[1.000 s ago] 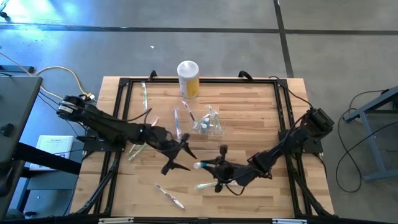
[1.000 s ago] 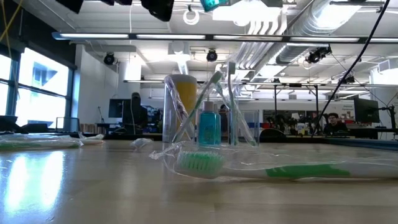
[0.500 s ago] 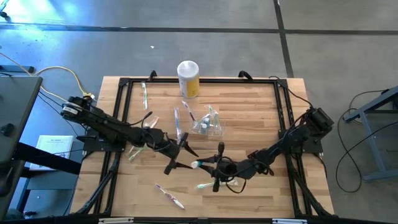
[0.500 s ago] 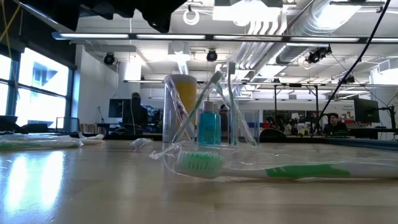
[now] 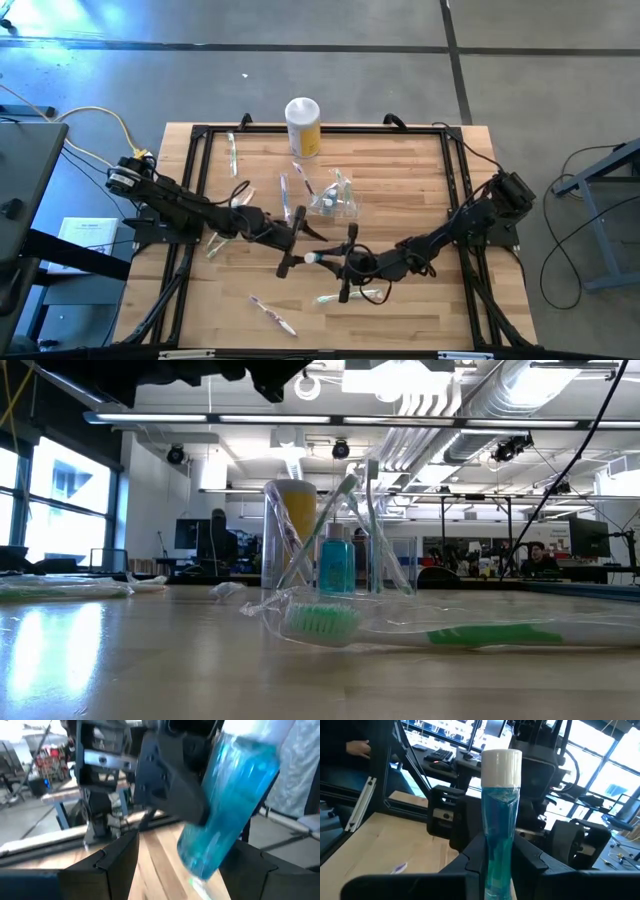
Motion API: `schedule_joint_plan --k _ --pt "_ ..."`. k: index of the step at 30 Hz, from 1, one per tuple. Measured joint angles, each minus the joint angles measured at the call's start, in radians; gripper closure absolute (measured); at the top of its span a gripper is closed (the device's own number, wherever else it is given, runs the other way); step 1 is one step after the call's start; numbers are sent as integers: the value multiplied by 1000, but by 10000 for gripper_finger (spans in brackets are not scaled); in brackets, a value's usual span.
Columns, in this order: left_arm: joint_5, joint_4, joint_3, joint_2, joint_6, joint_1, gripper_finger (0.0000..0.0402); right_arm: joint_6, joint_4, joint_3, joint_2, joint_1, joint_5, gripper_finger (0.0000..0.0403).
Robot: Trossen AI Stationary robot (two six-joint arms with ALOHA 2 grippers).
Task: Pick & Place toothbrushing station
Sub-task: Put the mouthwash into the middle section of the transparent organizer
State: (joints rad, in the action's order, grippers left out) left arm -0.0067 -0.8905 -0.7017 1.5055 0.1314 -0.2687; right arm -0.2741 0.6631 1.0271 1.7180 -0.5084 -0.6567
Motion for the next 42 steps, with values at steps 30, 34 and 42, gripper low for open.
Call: schedule_joint_plan --k 30,34,42 --pt "-35 11 2 0 50 -1 328 46 -41 0 -2 20 -3 339" --pt "-35 15 2 0 49 -1 328 51 -57 1 -2 20 -2 309" --pt "-43 55 1 0 42 0 328 19 -87 0 -9 -13 -75 248"
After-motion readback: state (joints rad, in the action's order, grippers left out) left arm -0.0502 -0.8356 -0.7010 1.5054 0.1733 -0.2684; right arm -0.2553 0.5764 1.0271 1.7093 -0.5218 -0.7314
